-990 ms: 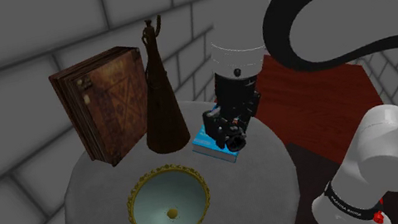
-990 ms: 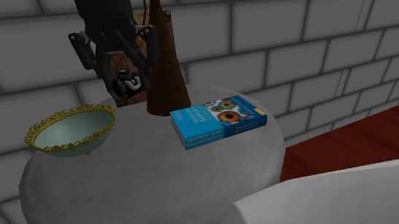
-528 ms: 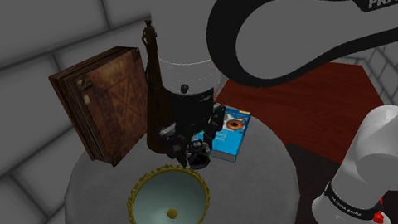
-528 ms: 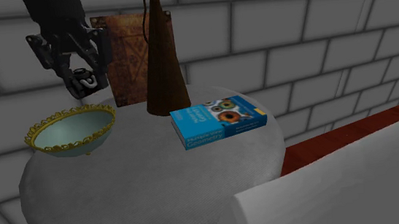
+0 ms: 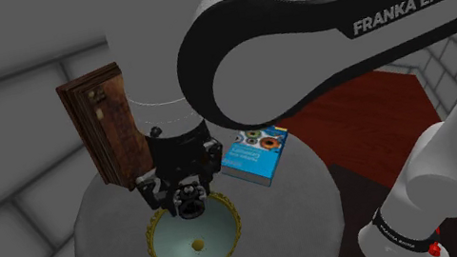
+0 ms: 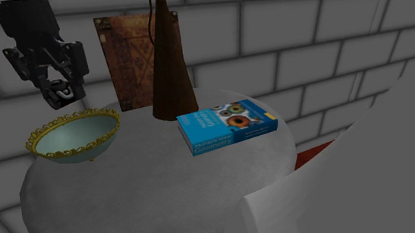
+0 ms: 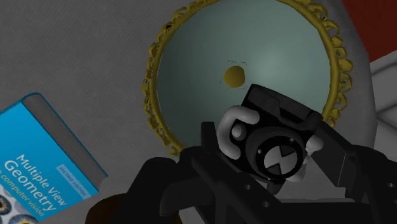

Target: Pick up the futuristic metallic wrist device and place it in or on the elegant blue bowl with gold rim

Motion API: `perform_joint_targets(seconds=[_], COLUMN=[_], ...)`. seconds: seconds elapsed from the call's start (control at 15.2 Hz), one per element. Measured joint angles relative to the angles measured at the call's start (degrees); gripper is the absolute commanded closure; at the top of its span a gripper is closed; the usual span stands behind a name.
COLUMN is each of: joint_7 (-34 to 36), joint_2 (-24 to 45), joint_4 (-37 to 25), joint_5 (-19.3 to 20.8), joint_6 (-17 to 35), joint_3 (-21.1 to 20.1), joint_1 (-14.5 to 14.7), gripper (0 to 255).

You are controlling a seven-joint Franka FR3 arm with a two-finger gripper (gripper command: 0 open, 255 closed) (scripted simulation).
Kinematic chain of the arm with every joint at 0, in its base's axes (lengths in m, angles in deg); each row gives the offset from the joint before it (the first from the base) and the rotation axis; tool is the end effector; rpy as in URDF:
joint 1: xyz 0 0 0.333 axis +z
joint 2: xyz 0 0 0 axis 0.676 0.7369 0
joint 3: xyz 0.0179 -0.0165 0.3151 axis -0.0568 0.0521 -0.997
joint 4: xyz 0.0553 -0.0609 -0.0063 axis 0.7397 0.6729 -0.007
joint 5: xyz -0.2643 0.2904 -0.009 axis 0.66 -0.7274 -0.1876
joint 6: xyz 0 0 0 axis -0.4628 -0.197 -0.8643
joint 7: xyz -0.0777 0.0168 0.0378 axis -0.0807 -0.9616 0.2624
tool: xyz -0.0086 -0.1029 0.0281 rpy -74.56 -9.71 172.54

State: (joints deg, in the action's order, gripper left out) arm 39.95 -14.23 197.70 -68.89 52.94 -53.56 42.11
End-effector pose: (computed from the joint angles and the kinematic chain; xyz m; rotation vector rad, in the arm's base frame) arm 0.3294 0.4070 0.5082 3.1038 -0.2943 -0.0029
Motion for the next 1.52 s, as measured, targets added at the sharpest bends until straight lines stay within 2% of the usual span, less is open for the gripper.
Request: perform_joint_targets(seconds=[0.59, 0.99, 1.06, 1.52], joint_7=[1.08, 1.29, 1.29, 0.91], joint_2=[2.06, 2.40, 2.41, 1.91], joint_4=[5.43, 5.78, 5.78, 5.22], joint_5=[1.21, 1.46, 1.46, 1.13], joint_6=[6.92, 7.55, 7.56, 6.67], joint_3=[-1.16, -1.31, -1.32, -1.04], joint_1=[0.02, 0.01, 0.01, -0.02], gripper=[255, 255, 0, 0])
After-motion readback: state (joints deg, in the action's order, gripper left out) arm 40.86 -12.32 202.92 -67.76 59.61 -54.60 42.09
